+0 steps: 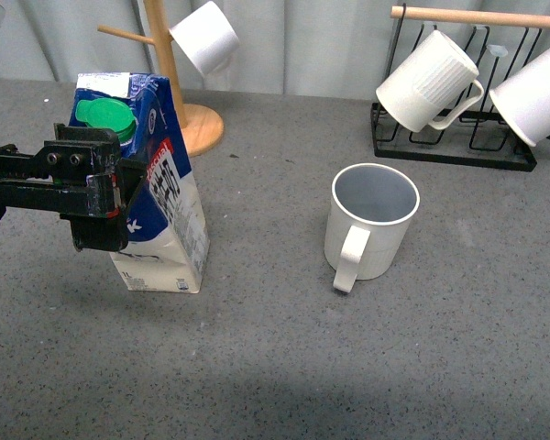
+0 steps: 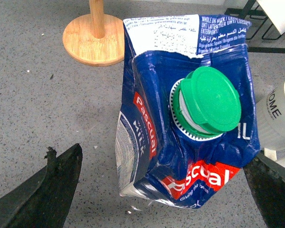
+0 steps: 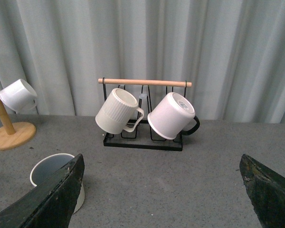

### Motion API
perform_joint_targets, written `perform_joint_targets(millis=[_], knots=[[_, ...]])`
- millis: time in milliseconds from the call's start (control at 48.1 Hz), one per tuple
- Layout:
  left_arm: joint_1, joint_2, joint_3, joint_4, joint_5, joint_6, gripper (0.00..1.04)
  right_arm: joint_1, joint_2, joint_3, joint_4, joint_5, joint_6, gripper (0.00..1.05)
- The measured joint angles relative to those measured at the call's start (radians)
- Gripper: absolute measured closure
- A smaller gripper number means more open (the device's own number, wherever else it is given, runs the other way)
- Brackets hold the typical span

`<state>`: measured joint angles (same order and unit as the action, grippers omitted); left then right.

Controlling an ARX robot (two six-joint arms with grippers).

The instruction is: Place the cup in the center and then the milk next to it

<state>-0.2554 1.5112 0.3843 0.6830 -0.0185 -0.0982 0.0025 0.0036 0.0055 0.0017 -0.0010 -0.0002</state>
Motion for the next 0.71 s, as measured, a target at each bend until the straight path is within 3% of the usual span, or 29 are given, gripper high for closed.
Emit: perform_joint_targets(millis=[229,707], knots=[[0.009,0.025,0.015,0.006,-0.003,-0.006,0.07,0.0,0.0,0.0,0.0,0.0,0.0,0.09],[-0.002,0.01,0.02,0.008,-0.025,-0.016,0.76,0.0,0.0,0.0,0.0,0.0,0.0,0.09]])
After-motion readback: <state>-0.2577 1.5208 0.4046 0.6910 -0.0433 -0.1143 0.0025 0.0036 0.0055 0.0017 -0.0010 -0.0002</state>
